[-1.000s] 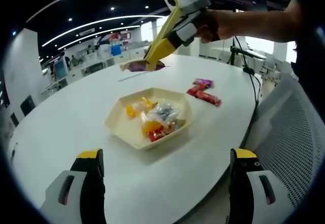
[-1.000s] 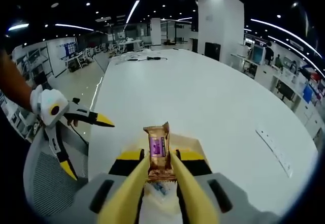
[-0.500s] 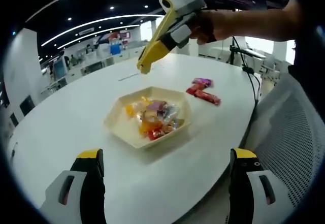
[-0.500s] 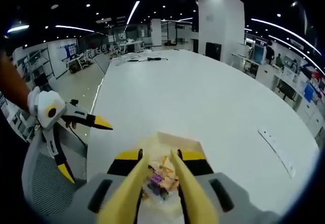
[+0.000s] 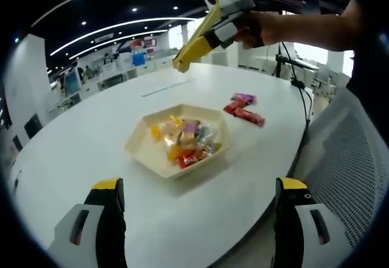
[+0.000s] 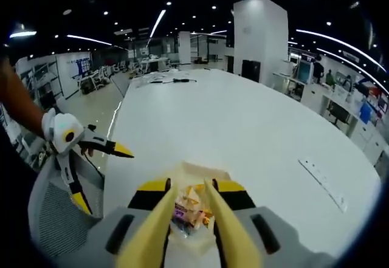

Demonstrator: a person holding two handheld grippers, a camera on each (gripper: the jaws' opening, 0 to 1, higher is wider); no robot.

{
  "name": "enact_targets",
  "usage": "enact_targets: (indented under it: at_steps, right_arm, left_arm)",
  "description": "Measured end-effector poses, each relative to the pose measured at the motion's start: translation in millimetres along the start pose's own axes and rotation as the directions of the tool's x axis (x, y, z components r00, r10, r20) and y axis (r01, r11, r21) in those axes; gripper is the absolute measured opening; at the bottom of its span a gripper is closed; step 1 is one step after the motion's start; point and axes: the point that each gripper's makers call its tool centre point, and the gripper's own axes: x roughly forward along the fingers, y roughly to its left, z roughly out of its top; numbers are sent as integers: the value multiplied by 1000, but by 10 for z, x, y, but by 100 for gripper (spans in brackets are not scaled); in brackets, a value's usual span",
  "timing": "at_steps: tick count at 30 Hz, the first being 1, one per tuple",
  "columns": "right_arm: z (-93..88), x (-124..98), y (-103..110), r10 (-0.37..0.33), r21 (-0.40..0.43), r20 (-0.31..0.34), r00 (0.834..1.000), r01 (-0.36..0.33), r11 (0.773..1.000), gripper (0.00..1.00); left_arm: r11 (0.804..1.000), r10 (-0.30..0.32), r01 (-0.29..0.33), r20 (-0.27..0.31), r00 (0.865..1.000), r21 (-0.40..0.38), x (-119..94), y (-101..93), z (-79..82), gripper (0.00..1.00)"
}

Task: Place the target food into the container with the food tongs after gripping and lifting it, then release it inside without dropping or visibly crushing the food.

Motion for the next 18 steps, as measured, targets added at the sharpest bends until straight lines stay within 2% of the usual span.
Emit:
enact_targets:
  at_steps: [3, 8, 14, 18]
  right_arm:
    - [-75, -102, -64, -7, 51, -21, 1000, 8, 999, 25]
    - [-162, -295, -197, -25, 58, -15, 1000, 26, 998, 25]
    - [-318, -533, -340, -60, 37, -29, 998, 61, 997, 25]
    - [-456, -677, -376, -60, 10, -26, 998, 60, 998, 26]
  left_arm:
    - [1000, -3, 3, 0, 1000, 1, 4, -5, -4, 99]
    - [1000, -2, 2, 2, 1000, -3, -4, -2, 5, 99]
    - [1000, 0, 0, 3, 1000, -2, -3, 2, 3, 99]
    - [1000, 1, -1, 6, 1000, -5, -4, 9, 3, 99]
